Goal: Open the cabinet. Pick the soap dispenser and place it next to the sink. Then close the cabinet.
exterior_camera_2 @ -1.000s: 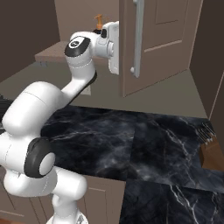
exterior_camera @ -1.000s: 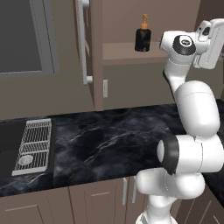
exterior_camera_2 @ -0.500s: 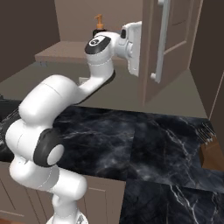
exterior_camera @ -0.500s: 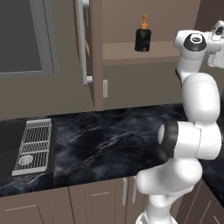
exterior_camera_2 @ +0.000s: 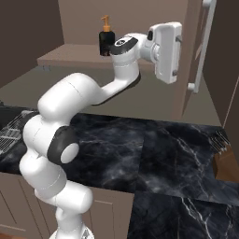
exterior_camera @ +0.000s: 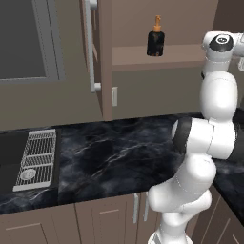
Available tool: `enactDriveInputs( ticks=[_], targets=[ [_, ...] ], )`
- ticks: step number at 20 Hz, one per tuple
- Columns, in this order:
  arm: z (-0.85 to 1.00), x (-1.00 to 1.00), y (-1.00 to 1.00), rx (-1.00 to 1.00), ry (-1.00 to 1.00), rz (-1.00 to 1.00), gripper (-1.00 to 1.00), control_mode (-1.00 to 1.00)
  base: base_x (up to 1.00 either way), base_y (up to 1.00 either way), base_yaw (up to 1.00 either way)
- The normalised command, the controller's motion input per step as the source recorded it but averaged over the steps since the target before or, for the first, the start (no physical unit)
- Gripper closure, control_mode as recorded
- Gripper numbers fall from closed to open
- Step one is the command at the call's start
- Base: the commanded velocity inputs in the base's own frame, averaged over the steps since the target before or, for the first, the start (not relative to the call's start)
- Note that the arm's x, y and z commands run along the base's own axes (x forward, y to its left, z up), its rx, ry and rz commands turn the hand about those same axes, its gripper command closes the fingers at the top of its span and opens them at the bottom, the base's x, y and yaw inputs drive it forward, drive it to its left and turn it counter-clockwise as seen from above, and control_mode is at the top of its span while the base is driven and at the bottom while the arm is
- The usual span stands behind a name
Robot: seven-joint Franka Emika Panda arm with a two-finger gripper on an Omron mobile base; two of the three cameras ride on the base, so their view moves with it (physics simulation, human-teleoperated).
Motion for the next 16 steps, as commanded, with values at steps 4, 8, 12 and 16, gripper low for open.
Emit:
enactDriveInputs(
  ticks=[4,8,12,16],
  targets=[
    [0.0,-0.13,0.14,0.0,-0.01,0.0,-1.0,-1.0,0.0,0.0,0.0],
    [0.0,-0.53,0.54,0.0,-0.09,0.05,-1.0,-1.0,0.0,0.0,0.0],
    [0.0,-0.63,0.73,0.02,-0.14,0.11,-1.0,-1.0,0.0,0.0,0.0],
    [0.0,-0.58,0.89,0.09,-0.22,0.16,-1.0,-1.0,0.0,0.0,0.0]
  ],
)
